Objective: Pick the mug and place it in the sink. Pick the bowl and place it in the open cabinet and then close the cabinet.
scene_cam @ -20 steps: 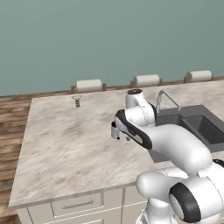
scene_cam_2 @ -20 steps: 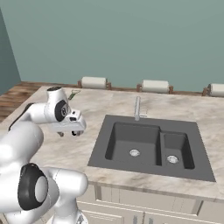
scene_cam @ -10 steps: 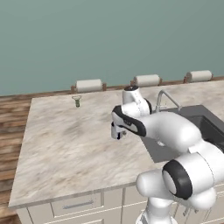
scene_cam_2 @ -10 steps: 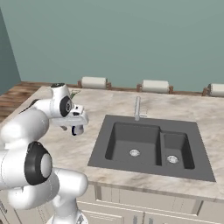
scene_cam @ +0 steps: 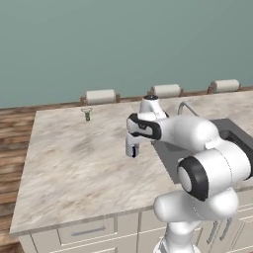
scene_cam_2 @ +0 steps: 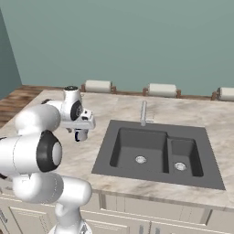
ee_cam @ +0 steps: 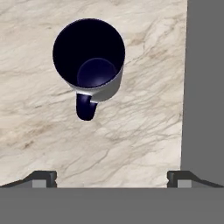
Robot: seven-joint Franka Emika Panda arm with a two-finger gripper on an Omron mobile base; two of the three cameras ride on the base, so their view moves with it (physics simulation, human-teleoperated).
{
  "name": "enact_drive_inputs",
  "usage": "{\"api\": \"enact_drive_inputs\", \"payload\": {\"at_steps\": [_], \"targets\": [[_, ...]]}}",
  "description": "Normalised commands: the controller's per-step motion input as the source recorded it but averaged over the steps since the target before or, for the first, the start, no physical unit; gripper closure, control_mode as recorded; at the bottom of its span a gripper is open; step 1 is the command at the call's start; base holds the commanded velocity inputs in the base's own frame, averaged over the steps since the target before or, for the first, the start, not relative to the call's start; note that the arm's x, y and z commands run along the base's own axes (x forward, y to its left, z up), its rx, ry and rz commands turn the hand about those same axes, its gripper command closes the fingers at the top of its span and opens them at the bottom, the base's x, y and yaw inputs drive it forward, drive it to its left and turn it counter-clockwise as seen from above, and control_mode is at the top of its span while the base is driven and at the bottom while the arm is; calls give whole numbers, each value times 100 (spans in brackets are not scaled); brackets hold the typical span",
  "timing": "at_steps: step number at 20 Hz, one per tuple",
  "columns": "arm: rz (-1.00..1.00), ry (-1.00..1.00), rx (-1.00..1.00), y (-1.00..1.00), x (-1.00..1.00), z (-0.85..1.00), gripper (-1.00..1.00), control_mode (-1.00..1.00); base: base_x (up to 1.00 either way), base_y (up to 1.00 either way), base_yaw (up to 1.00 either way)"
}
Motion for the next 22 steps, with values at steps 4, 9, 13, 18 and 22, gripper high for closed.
{"api": "enact_drive_inputs", "payload": {"at_steps": [4, 9, 13, 18, 22], "targets": [[-1, 0, 3, 18, 13, -16, -100, -100, 0, 0, 0], [-8, 0, 0, 28, 0, -13, -100, -100, 0, 0, 0], [-9, 0, 0, 16, 0, -12, -100, -100, 0, 0, 0], [-7, 0, 0, 1, 3, -15, -100, -100, 0, 0, 0], [-4, 0, 0, 0, 17, -18, -100, -100, 0, 0, 0]]}}
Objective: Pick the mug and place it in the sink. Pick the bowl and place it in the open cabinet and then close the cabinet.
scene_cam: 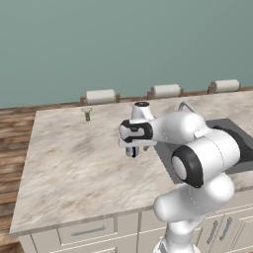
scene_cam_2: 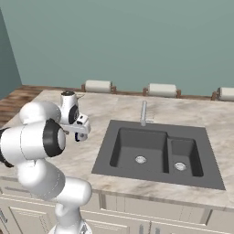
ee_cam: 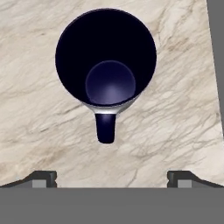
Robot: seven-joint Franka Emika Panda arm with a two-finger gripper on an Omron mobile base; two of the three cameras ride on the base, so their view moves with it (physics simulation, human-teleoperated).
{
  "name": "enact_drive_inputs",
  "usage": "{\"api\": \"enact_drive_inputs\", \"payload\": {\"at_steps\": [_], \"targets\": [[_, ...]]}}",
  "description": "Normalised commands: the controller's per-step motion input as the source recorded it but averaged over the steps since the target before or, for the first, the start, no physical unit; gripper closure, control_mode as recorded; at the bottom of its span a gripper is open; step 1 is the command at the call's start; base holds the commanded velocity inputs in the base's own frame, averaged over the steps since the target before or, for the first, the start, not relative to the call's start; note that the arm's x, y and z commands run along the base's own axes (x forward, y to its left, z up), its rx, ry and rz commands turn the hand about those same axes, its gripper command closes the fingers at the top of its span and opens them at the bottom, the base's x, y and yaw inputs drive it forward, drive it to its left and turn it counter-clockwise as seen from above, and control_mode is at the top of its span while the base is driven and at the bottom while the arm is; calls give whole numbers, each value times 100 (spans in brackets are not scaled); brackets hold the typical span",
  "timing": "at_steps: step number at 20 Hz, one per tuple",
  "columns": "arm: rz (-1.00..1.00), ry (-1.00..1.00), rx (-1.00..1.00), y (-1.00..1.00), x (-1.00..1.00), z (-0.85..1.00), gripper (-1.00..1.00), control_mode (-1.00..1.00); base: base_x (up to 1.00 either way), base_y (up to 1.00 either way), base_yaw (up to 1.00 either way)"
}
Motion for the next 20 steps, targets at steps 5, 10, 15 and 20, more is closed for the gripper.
{"api": "enact_drive_inputs", "payload": {"at_steps": [5, 10, 15, 20], "targets": [[-3, 0, 0, 0, 18, -17, -100, -100, 0, 0, 0], [-2, 0, 0, 0, 17, -16, -100, -100, 0, 0, 0], [-3, 0, 0, 0, 17, -14, -100, -100, 0, 0, 0], [-3, 0, 0, 2, 11, -13, 100, -100, 0, 0, 0]]}}
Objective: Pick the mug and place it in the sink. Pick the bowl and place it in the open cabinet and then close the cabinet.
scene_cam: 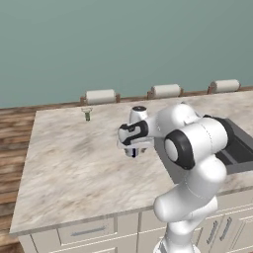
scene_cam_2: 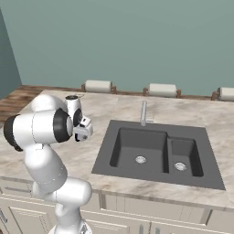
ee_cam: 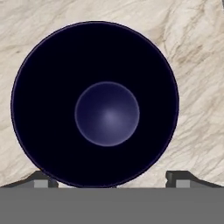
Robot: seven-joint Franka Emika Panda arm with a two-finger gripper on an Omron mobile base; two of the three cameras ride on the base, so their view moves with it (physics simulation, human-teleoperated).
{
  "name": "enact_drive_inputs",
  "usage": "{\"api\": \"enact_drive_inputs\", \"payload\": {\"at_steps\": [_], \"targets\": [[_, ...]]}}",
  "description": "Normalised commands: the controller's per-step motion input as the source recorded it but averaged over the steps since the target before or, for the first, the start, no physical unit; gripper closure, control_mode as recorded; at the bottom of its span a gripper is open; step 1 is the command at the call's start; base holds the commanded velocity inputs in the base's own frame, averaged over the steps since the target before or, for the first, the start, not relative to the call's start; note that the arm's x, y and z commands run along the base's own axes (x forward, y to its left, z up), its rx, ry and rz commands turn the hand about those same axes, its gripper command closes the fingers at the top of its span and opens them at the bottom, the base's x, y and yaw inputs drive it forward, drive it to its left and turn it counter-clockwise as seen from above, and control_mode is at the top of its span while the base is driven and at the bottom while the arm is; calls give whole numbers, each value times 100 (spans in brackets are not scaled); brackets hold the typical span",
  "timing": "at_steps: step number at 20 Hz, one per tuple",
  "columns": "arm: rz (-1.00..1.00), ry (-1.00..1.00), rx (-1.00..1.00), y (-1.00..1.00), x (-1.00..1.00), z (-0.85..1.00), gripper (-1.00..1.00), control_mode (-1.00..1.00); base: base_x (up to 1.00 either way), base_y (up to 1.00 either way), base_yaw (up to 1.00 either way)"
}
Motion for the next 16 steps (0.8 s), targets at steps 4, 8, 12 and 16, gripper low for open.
{"api": "enact_drive_inputs", "payload": {"at_steps": [4, 8, 12, 16], "targets": [[-2, 0, 1, 1, 3, -10, 100, -100, 0, 0, 0], [-1, 0, 1, 0, 0, -3, 100, -100, 0, 0, 0], [-1, 0, 2, 0, 0, -3, 100, -100, 0, 0, 0], [-1, 0, 3, 0, 0, -12, 100, -100, 0, 0, 0]]}}
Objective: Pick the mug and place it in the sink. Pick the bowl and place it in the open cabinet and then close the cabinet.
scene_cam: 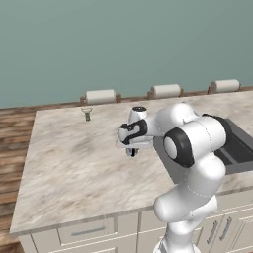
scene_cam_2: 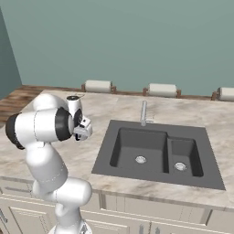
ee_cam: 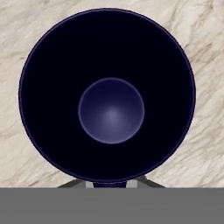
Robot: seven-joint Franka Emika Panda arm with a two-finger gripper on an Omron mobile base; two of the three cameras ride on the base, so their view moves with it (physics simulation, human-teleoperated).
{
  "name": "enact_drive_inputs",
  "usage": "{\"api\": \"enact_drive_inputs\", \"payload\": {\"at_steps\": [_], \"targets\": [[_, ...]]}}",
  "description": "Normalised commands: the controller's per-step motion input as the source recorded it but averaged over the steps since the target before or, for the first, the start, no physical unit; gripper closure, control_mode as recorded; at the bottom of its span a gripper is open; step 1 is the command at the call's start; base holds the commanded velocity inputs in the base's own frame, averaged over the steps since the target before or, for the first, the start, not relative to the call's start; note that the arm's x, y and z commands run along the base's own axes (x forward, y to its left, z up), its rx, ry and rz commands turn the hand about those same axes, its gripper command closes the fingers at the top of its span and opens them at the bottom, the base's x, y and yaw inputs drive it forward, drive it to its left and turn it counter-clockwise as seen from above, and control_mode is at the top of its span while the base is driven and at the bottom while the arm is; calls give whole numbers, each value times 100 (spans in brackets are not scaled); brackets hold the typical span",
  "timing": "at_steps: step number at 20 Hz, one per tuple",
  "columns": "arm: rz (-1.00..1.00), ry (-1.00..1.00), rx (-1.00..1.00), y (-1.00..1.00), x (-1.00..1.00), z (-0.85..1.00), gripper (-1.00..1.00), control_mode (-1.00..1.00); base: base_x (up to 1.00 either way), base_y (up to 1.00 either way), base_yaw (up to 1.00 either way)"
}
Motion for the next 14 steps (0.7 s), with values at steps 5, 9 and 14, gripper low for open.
{"api": "enact_drive_inputs", "payload": {"at_steps": [5, 9, 14], "targets": [[-2, -6, 0, 0, -15, 1, 100, -100, 0, 0, 0], [-6, -19, -23, 2, -9, 86, 100, -100, 0, 0, 0], [-11, -3, -15, -5, -11, 90, 100, -100, 0, 0, 0]]}}
